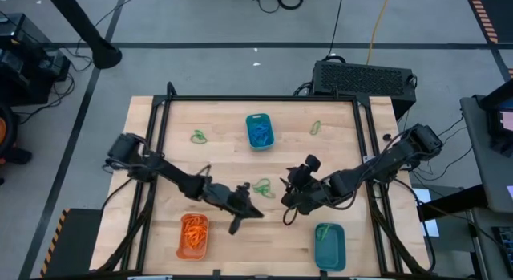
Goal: Sort rubber bands into baskets
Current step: Put the green rubber band into the bottom bin
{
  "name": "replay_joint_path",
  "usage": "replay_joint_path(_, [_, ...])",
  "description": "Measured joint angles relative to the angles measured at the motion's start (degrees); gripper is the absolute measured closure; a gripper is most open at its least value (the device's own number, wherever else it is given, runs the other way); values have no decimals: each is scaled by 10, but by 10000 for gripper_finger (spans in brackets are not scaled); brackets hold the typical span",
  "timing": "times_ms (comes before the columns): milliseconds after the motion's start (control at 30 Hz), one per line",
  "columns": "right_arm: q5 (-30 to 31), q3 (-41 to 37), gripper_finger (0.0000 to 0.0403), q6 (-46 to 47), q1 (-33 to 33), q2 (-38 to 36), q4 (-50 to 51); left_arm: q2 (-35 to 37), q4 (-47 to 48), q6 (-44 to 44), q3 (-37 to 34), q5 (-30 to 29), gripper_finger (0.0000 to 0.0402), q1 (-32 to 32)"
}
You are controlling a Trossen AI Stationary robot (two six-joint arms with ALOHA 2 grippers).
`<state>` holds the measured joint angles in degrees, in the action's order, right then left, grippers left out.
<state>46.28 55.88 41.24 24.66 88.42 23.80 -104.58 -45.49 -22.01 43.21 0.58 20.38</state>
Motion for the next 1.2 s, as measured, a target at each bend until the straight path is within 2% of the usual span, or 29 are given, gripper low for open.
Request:
replay_joint_path(200, [-4, 0, 259, 44, -11, 0, 87, -88, 20, 80, 129, 9, 401, 0])
replay_joint_path(300, [-22, 0, 305, 56, -20, -8, 141, -119, 56, 120, 190, 5, 401, 0])
replay_joint_path(400, [-50, 0, 371, 59, -31, -25, 188, -145, 76, 155, 238, -2, 401, 0])
replay_joint_path(467, [-67, 0, 393, 60, -38, -44, 223, -167, 70, 173, 268, -6, 401, 0])
replay_joint_path(567, [-100, 0, 398, 61, -53, -82, 263, -197, 74, 195, 306, -12, 401, -2])
replay_joint_path(667, [-107, -1, 401, 52, -71, -121, 296, -227, 76, 196, 341, -12, 401, -9])
replay_joint_path(833, [-151, -26, 402, 35, -102, -184, 302, -265, 75, 200, 409, -10, 401, -12])
replay_joint_path(1200, [-166, -62, 403, 47, -113, -248, 286, -279, 84, 215, 486, 5, 402, -12])
